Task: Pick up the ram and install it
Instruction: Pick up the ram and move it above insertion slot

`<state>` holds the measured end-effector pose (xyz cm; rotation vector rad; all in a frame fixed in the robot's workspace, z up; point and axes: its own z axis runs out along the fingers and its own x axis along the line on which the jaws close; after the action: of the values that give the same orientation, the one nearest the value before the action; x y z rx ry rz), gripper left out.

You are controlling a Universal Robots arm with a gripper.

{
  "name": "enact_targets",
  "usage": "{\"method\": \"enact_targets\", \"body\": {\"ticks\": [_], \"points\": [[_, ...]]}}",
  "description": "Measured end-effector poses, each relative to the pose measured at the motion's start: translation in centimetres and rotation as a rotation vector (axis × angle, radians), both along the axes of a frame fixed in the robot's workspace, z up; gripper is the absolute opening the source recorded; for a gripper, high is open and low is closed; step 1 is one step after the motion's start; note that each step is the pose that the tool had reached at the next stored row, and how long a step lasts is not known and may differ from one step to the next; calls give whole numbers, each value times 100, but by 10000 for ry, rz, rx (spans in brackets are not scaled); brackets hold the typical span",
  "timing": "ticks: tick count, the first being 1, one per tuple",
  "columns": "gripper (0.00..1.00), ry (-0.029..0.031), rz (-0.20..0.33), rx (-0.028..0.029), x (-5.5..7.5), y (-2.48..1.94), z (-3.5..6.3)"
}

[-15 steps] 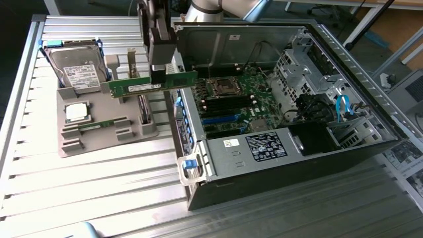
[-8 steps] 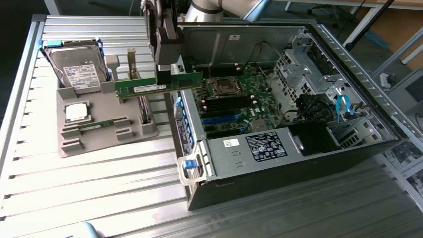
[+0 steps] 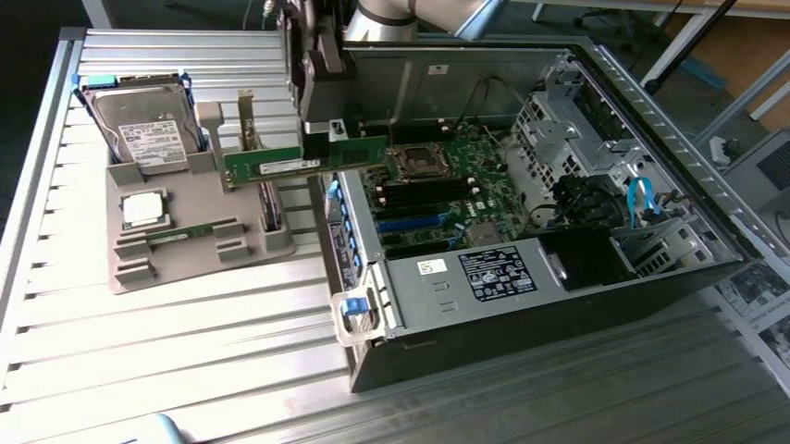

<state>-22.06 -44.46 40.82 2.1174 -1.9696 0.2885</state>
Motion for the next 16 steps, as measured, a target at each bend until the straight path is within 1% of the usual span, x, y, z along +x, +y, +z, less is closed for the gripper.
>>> {"method": "enact_targets", "body": {"ticks": [6,7,10,15,16], "points": [[13,0,-17,-155,77,0,0],[13,0,-20,-189,94,0,0],[13,0,-28,-269,131,0,0],[13,1,-44,-388,194,1,0],[13,0,-50,-438,225,0,-1]]}}
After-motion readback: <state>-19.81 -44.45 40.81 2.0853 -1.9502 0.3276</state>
